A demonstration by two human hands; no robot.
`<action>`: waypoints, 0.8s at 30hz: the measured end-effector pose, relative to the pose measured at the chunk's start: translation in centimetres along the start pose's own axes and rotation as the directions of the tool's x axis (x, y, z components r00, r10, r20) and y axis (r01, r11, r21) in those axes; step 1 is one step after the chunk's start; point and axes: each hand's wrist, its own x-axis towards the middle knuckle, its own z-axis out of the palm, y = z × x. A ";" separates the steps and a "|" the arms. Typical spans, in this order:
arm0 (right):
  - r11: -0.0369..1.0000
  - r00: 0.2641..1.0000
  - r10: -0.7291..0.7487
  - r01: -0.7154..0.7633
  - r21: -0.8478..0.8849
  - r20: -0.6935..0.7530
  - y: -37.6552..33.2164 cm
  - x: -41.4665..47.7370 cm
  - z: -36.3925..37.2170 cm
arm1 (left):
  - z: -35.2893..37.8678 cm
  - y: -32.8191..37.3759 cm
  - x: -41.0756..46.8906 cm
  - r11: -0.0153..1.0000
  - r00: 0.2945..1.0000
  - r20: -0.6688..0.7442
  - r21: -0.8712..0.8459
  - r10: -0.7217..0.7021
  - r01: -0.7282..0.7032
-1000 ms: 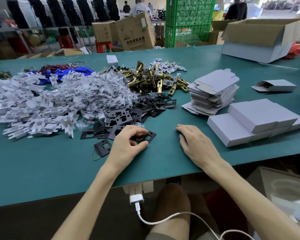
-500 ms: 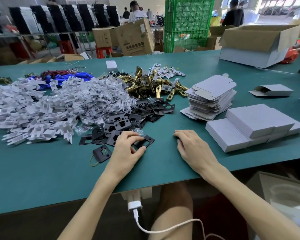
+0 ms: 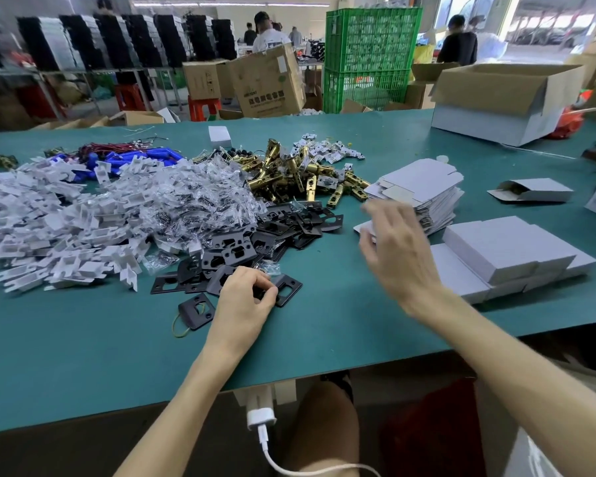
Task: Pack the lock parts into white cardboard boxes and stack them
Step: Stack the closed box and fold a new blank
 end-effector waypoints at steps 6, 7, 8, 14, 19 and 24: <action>0.883 0.825 0.436 -0.315 -0.348 0.360 4.1 7.0 0.3 | 0.0 0.2 -0.2 1.000 1.000 0.026 -0.016 0.012 -0.012; 0.885 0.824 0.429 -0.299 -0.358 0.370 4.5 7.0 0.4 | 0.0 0.1 -0.1 1.000 1.000 0.026 -0.010 0.012 -0.012; 0.894 0.841 0.399 -0.269 -0.358 0.366 4.7 6.8 0.4 | 0.0 0.1 -0.1 1.000 1.000 0.026 -0.004 0.013 -0.013; 0.904 0.893 0.326 -0.199 -0.379 0.310 5.1 5.9 -0.9 | 0.1 -0.1 -0.1 0.999 1.000 0.023 -0.029 0.015 -0.014; 0.993 0.995 0.096 -0.097 -0.061 -0.020 2.9 4.8 -2.6 | 0.0 -0.2 -0.2 0.998 0.999 0.004 -0.046 0.034 -0.034; 0.939 0.966 -0.228 0.251 0.237 -0.118 -3.0 0.9 -1.0 | -0.6 0.5 -0.1 0.901 0.993 -0.092 -0.432 -0.070 0.023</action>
